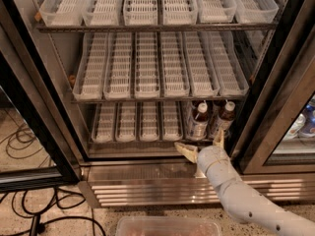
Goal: Pick blue plastic bottle from bottom shelf of fridge
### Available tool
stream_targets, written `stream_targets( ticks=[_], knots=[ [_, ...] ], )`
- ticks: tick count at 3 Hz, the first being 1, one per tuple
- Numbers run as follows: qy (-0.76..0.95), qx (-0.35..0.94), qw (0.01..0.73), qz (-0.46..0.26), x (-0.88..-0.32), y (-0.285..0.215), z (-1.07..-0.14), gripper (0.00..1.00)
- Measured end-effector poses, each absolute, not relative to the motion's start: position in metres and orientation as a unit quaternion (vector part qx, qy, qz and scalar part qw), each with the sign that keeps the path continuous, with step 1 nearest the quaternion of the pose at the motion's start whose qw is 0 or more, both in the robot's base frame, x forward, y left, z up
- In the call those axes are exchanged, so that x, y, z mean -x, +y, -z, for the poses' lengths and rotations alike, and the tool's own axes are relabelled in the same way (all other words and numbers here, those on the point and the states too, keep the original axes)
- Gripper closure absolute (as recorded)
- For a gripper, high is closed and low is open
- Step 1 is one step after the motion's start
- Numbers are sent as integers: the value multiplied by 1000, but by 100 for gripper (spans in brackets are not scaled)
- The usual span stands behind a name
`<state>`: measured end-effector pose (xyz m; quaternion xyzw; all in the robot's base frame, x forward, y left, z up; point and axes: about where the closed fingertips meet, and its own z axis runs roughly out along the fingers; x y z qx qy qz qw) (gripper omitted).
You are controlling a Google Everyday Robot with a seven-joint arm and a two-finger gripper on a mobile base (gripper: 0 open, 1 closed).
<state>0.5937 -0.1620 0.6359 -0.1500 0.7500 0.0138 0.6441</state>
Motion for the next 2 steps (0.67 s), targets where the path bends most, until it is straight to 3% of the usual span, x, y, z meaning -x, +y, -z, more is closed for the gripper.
stream_targets(
  ticks=[2],
  knots=[
    [740, 140, 658, -13, -601, -161, -638, 23]
  ],
)
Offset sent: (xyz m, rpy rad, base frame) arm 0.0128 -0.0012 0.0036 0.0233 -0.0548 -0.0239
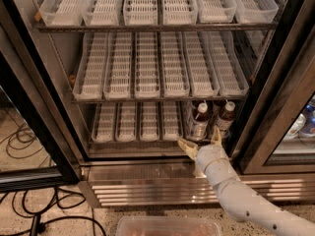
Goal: Pick blue plastic bottle from bottom shelf of fridge
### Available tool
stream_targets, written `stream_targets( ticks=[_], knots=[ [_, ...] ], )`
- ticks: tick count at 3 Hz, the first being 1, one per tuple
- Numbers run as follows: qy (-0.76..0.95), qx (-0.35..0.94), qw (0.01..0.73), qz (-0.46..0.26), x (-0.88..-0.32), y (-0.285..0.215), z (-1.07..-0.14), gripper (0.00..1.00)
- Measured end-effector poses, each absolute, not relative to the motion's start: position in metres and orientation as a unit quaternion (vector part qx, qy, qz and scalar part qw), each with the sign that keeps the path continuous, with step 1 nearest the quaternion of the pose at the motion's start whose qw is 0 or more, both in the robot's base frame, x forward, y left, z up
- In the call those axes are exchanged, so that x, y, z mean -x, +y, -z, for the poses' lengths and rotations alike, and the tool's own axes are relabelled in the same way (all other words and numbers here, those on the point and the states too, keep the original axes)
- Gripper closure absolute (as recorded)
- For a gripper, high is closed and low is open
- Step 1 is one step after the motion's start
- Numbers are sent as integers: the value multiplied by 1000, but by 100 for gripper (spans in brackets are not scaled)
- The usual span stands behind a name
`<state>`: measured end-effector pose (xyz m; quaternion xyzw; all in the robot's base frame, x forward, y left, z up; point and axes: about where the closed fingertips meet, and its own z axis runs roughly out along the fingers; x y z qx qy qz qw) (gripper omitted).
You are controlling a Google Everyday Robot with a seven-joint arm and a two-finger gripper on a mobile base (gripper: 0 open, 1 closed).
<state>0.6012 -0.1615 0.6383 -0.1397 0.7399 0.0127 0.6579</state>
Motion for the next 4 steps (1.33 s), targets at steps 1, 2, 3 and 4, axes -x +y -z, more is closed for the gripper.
stream_targets(
  ticks=[1, 2, 3, 4],
  knots=[
    [736, 137, 663, -13, -606, -161, -639, 24],
    [733, 133, 667, -12, -612, -162, -640, 29],
    [732, 129, 669, -13, -617, -162, -640, 38],
    [729, 129, 672, -14, -621, -162, -641, 31]
  ],
)
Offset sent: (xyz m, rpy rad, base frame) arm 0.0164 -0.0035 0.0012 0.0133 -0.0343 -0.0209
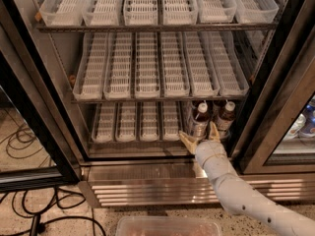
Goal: Pick blue plastic bottle from bottom shelf of fridge
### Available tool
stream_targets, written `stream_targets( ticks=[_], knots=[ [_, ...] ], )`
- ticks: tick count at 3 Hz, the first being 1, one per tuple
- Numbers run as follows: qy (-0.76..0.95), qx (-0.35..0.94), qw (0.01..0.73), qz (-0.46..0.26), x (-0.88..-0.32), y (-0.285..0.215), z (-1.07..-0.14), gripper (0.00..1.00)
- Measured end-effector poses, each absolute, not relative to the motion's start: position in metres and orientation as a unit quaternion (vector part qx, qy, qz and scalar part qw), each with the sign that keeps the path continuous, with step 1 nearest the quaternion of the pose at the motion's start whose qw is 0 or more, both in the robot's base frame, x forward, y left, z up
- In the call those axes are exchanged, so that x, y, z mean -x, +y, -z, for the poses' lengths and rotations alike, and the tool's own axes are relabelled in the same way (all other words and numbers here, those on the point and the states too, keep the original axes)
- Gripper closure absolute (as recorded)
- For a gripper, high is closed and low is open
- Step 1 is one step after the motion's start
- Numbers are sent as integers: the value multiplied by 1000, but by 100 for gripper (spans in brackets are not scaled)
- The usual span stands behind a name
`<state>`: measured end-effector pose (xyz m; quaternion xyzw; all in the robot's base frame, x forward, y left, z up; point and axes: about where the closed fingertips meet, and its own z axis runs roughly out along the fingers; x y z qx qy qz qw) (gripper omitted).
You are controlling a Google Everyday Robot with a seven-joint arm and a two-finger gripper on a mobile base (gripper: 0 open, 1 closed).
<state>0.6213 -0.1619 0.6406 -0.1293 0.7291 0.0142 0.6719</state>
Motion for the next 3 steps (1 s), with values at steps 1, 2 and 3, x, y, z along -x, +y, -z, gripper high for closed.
stream_targets(
  ticks=[1, 2, 3],
  knots=[
    [727, 130, 674, -11, -623, -163, -642, 32],
    [722, 129, 680, 2, -631, -169, -646, 34],
    [718, 129, 684, 12, -644, -174, -649, 33]
  ],
)
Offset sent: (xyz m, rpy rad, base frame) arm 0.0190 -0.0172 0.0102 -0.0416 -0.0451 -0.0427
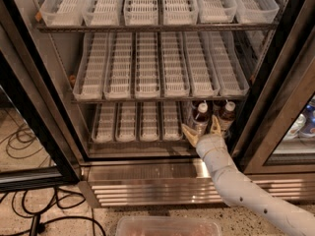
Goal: Pick blue plastic bottle from bottom shelf of fridge
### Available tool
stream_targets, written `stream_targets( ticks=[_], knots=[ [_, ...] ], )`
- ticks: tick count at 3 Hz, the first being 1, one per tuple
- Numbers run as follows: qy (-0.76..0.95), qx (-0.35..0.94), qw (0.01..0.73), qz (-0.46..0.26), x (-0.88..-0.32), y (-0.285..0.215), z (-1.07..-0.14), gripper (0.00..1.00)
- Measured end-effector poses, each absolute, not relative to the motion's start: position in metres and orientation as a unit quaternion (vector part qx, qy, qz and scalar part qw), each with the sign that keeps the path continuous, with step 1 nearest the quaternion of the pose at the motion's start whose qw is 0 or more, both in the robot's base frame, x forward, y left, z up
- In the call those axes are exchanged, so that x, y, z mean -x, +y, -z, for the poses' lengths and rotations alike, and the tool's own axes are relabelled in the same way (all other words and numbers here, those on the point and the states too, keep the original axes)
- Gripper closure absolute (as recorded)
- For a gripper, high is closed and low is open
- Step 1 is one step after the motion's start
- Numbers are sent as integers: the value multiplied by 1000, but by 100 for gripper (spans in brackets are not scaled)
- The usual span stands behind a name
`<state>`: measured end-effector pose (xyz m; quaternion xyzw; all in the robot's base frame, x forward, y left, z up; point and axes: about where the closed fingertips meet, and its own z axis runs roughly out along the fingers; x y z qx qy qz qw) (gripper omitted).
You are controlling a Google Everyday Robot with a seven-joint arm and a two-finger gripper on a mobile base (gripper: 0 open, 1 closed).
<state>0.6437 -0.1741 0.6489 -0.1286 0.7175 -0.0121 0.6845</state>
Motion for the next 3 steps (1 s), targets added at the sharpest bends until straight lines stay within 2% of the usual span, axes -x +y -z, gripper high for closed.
stream_targets(
  ticks=[3],
  knots=[
    [726, 123, 677, 22, -665, -180, -635, 33]
  ],
)
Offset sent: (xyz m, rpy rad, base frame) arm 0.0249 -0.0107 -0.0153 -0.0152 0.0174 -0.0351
